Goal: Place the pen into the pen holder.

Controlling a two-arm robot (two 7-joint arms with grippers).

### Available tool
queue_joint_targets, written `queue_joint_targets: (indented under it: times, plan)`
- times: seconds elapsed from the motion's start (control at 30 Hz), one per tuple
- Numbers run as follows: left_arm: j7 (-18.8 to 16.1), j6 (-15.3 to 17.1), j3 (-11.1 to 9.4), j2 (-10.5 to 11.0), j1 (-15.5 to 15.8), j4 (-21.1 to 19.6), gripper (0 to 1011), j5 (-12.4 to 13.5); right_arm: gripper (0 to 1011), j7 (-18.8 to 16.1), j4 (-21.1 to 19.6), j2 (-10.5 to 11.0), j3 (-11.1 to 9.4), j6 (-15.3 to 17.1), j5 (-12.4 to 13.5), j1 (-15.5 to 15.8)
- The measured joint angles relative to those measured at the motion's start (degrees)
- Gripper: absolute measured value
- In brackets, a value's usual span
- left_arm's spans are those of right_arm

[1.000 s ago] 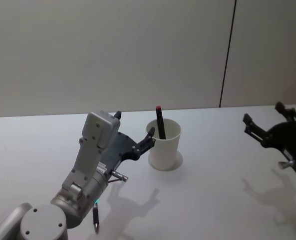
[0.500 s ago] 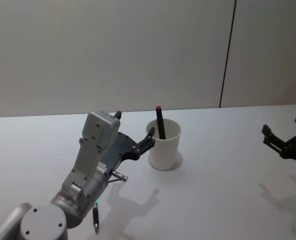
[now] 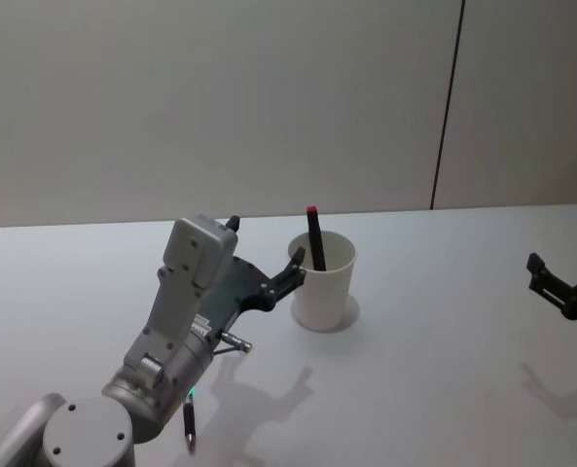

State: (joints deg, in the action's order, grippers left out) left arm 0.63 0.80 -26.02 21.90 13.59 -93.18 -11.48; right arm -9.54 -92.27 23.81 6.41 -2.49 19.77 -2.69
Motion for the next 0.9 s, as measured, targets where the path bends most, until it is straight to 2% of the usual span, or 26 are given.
queue_joint_targets:
  times: [0.23,0.43,0.63,0.9]
  plan:
    - [0.0,0.1,0.0,0.0,0.0,0.0,1000,0.0,1001,0.2,-0.5,0.3,-0.2,0.4,0.2,0.5]
    - [-0.5,1.4,0.1,-0.2,-0.1,-0.2,1000,0.1,1001,0.3,-0.7,0.4,-0.3,0.5,0.2,0.7]
    - [-1.2,4.3,0.2,-0.3,-0.3,-0.9,1000,-0.8,1001,0.4,-0.8,0.5,-0.4,0.6,0.3,0.9]
    - [-2.4,10.0,0.8,-0.2,-0.7,-2.3,1000,-3.2,1001,0.5,-0.9,0.5,-0.4,0.7,0.3,1.0]
